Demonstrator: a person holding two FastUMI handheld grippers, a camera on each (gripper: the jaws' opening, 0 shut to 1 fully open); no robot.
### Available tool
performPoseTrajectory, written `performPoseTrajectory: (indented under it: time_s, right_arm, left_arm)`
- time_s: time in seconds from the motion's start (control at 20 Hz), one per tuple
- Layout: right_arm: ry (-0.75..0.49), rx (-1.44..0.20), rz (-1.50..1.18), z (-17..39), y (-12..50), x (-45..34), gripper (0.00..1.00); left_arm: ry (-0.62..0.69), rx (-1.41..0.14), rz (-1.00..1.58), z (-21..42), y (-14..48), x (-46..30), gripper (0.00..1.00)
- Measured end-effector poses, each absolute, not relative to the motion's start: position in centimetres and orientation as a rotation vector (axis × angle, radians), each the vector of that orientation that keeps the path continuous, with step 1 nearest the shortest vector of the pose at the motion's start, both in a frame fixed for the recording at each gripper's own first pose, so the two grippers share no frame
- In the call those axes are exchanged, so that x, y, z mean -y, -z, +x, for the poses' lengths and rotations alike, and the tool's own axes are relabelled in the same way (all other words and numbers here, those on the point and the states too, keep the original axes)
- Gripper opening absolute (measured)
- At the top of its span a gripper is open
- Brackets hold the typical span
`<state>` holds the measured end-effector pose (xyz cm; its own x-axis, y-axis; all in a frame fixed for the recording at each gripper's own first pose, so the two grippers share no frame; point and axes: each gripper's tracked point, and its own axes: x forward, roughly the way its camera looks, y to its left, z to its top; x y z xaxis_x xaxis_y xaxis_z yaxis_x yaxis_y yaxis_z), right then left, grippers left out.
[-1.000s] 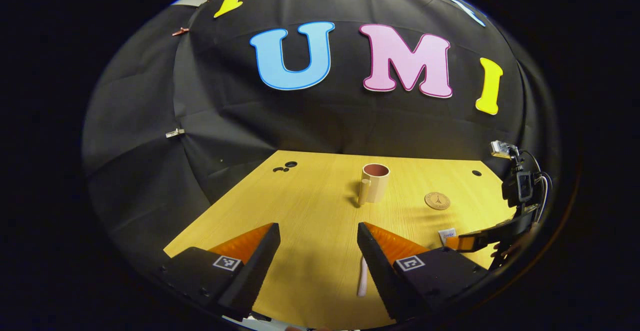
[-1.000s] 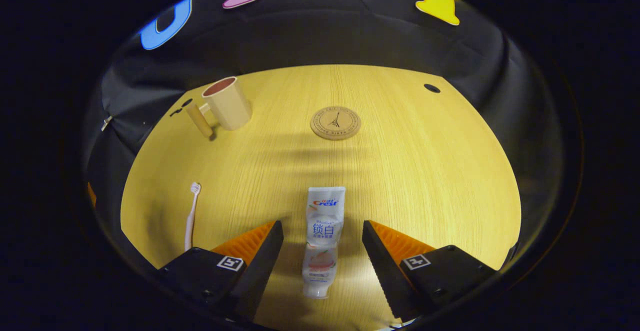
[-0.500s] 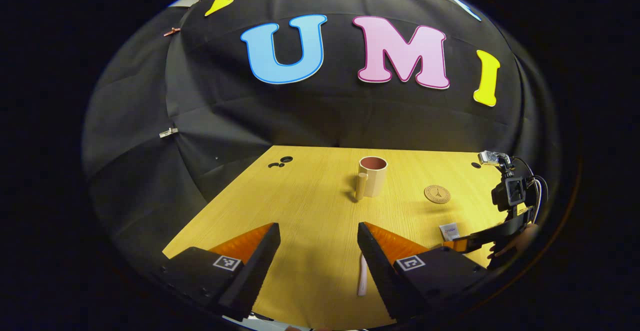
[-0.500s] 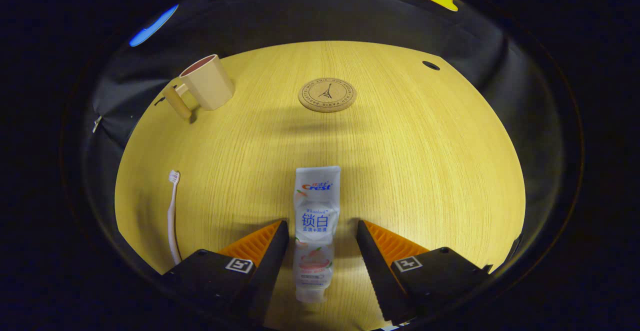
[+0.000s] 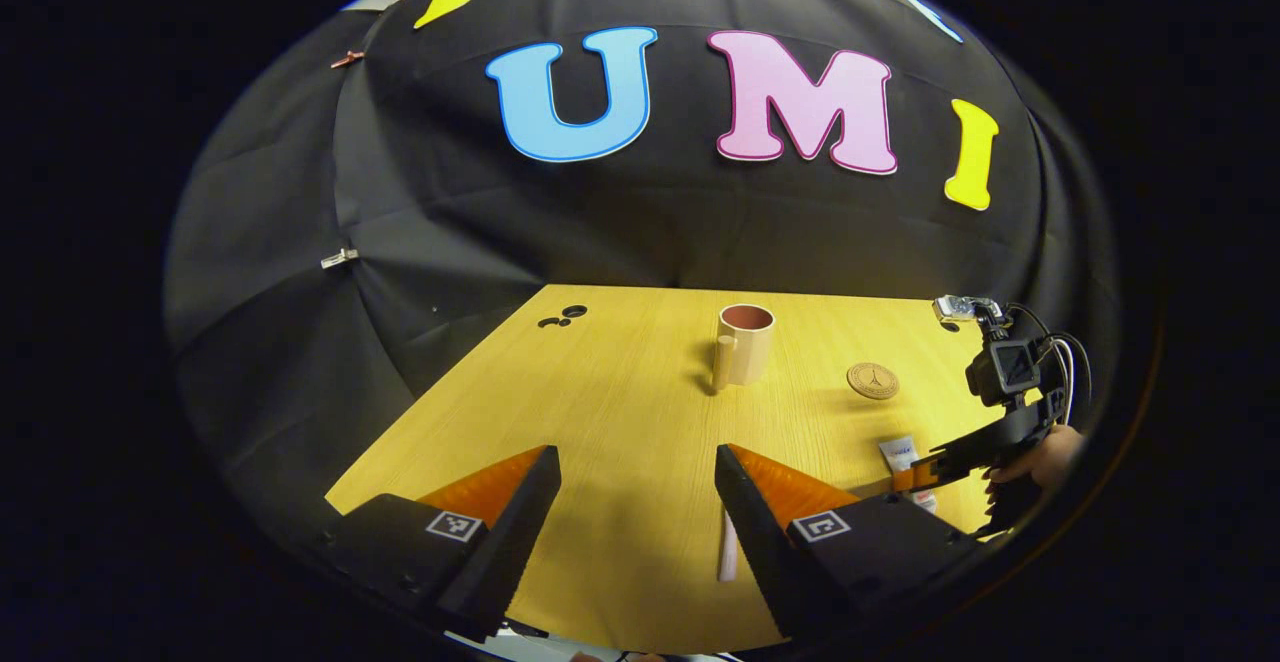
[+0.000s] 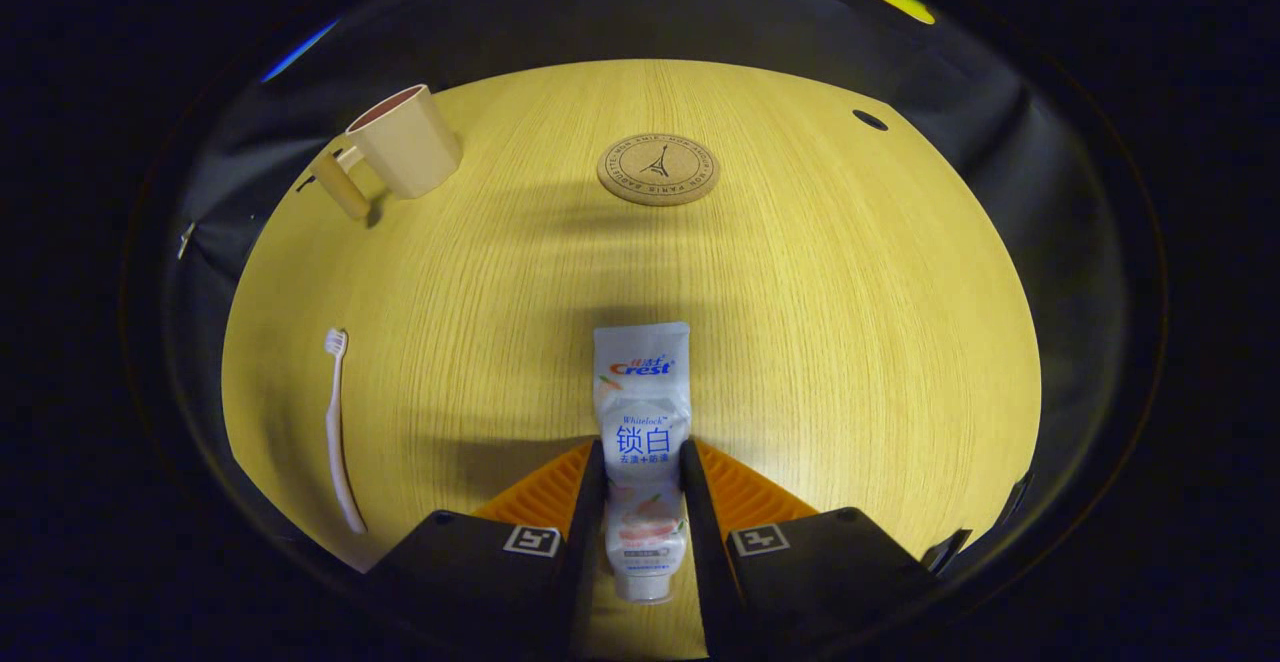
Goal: Put the toothbrush and toothpaste on the desktop into the cup, then pick up the cup and place it on the coaster on the desktop.
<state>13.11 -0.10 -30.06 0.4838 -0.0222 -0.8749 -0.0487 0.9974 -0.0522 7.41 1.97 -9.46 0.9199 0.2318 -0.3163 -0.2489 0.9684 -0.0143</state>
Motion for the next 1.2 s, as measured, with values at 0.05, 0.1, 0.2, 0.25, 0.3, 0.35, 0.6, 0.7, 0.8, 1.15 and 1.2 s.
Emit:
performPoseTrajectory:
  time_s: [0.05, 0.1, 0.2, 0.25, 0.3, 0.35, 0.6, 0.7, 0.8, 1.15, 1.2]
  right_arm:
    - [-0.029, -1.057, -0.085, 13.2, 30.1, 0.1, 0.43]
    - [-0.045, -1.053, -0.092, 13.0, 30.0, 0.0, 0.38]
    - [-0.060, -1.056, -0.082, 13.1, 30.0, 0.0, 0.27]
    - [-0.064, -1.063, -0.068, 12.9, 29.8, 0.0, 0.30]
    - [-0.067, -1.061, -0.066, 13.0, 29.8, 0.2, 0.30]
    - [-0.069, -1.051, -0.064, 13.0, 29.5, 0.3, 0.30]
    - [-0.126, -0.960, -0.076, 13.6, 25.9, 0.7, 0.30]
    - [-0.157, -0.917, -0.060, 14.1, 24.0, 0.4, 0.30]
    - [-0.177, -0.885, -0.038, 14.5, 22.4, 0.2, 0.30]
    - [-0.238, -0.793, 0.017, 16.2, 18.8, -0.3, 0.30]
    - [-0.247, -0.779, 0.012, 16.5, 18.5, -0.3, 0.30]
  left_arm:
    - [-0.246, -0.320, -0.058, 7.3, 9.6, -2.0, 0.96]
    - [-0.240, -0.324, -0.062, 7.3, 9.9, -1.7, 0.96]
    - [-0.227, -0.338, -0.068, 7.3, 10.4, -1.6, 0.96]
    - [-0.218, -0.346, -0.073, 7.5, 10.9, -1.4, 0.96]
    - [-0.201, -0.366, -0.076, 7.8, 11.6, -1.1, 0.96]
    - [-0.183, -0.389, -0.081, 8.2, 12.3, -0.7, 0.96]
    - [-0.087, -0.524, -0.196, 10.8, 16.2, 1.8, 0.97]
    - [-0.073, -0.590, -0.203, 12.4, 18.3, 2.3, 0.97]
    - [-0.064, -0.649, -0.203, 13.7, 20.2, 3.1, 0.97]
    - [-0.107, -0.848, -0.138, 15.1, 25.4, 3.5, 0.94]
    - [-0.116, -0.870, -0.148, 15.0, 25.9, 3.6, 0.94]
